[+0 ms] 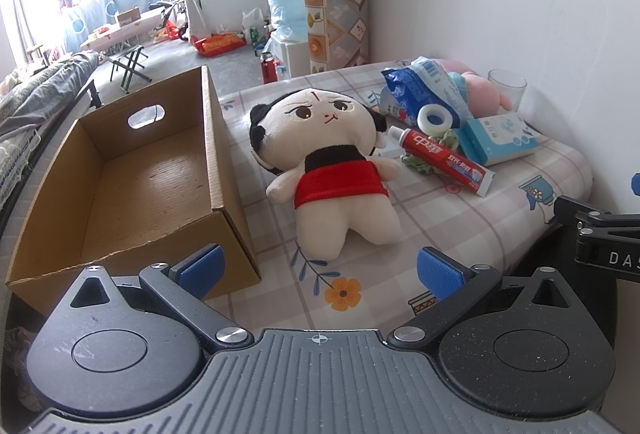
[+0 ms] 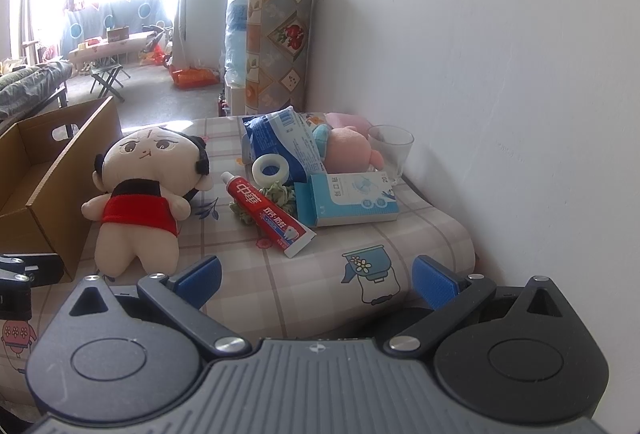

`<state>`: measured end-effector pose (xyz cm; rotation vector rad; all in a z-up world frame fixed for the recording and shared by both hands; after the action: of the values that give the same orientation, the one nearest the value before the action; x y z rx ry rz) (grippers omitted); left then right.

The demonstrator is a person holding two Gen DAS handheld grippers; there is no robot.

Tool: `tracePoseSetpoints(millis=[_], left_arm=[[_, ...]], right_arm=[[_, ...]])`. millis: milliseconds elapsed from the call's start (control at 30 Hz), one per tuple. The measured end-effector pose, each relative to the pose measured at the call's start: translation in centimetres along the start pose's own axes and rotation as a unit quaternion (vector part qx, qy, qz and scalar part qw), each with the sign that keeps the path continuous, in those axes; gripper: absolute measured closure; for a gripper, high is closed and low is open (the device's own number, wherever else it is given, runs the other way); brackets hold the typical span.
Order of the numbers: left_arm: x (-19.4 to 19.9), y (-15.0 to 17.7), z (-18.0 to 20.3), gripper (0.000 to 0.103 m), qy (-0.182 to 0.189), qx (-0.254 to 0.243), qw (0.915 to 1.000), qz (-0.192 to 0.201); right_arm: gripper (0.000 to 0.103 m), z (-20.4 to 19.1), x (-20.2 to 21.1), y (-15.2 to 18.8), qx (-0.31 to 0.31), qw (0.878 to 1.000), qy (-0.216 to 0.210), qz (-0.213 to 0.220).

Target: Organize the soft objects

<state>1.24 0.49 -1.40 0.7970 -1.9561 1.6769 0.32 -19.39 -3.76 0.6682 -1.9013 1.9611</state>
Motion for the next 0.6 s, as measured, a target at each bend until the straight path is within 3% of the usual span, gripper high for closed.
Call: tracePoseSetpoints(millis=[600], left_arm=[[-0.54, 0.3, 0.08, 0.0, -0.003, 0.003, 1.0, -0.004]], right_arm=[[0.0, -0.19, 0.18, -0.07, 0.004, 1.0, 0.0, 0.001]])
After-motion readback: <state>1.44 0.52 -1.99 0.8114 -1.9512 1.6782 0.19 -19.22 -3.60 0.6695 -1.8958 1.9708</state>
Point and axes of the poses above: each gripper's, at about its wrist camera, not at the fingertips, and x roughly against the way its jaws point, z to its right, y to its underside, the point moved 2 cm from there along -x, roughly the way its jaws point, and after that the axes turned 8 degrees about -y, right-handed, at the moved point
